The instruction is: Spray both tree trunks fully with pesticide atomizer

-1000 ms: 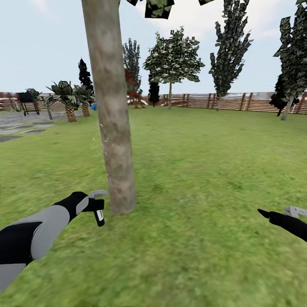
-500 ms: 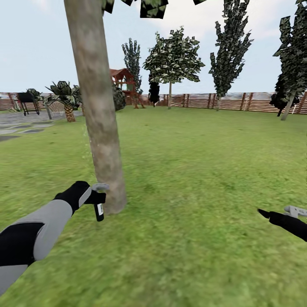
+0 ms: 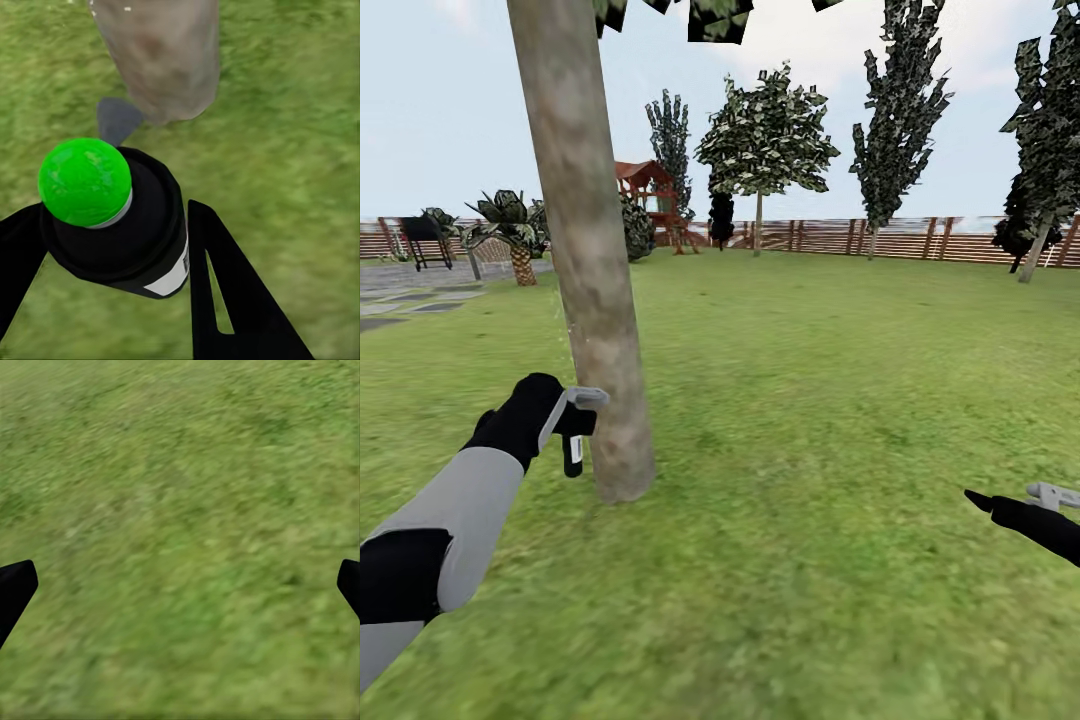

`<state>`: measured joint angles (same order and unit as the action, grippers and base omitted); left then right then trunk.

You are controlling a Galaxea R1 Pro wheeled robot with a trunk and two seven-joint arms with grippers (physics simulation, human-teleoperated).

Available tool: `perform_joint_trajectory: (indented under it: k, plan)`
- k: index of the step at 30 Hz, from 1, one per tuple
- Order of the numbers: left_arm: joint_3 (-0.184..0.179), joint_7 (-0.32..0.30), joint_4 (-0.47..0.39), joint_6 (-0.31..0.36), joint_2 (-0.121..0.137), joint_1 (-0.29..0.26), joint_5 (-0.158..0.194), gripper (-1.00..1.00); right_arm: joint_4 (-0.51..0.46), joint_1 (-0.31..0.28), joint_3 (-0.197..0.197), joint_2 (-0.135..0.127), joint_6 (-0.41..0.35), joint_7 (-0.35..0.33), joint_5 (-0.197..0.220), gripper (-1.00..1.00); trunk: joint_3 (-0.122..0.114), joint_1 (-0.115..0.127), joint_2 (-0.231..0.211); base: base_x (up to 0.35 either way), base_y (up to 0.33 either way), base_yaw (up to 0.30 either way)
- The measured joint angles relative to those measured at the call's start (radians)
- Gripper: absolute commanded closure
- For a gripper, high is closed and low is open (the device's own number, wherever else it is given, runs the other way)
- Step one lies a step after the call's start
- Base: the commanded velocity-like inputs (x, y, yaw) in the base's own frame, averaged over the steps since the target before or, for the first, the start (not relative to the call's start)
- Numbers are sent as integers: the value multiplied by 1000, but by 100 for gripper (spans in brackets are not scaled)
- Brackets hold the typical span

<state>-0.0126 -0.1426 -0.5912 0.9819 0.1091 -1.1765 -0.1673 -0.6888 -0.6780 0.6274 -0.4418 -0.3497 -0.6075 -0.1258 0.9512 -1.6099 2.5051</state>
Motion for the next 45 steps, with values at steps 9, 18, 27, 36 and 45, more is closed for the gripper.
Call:
perform_joint_trajectory:
  k: [9, 18, 27, 36, 45]
  plan:
    - [2, 0, 6, 1, 3, 0, -6, 100, 0, 0, 0, 0, 0, 0, 0, -100, 0, 0, 0, 206, 86, 0]
    - [2, -2, 164, -107, 16, 12, -4, 100, 0, 0, 0, 0, 0, 0, 0, -100, 0, 0, 0, 24, 9, 0]
    - [8, -2, 218, -205, 18, 12, 0, 100, 0, 0, 0, 0, 0, 0, 0, -100, 0, 0, 0, 0, 0, 0]
    - [9, -5, 109, -193, 16, 7, 4, 100, 0, 0, 0, 0, 0, 0, 0, -100, 0, 0, 0, 0, 0, 0]
    - [9, -6, -29, -58, 18, -2, 5, 100, 0, 0, 0, 0, 0, 0, 0, -100, 0, 0, 0, 0, 0, 0]
